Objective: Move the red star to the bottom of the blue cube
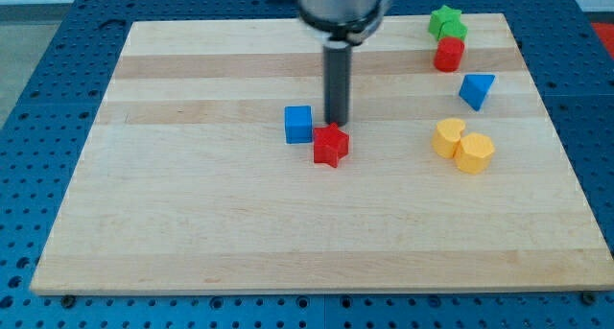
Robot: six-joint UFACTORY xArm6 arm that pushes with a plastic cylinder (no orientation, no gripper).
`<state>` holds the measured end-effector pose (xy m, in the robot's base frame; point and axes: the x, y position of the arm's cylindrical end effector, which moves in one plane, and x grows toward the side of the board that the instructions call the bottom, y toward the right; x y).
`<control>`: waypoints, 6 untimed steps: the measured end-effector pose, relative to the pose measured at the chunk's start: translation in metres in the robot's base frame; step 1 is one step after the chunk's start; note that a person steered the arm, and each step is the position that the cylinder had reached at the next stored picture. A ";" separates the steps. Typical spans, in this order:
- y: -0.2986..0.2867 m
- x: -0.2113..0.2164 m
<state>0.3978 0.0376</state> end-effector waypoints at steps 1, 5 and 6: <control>0.050 -0.005; -0.041 0.055; -0.063 0.043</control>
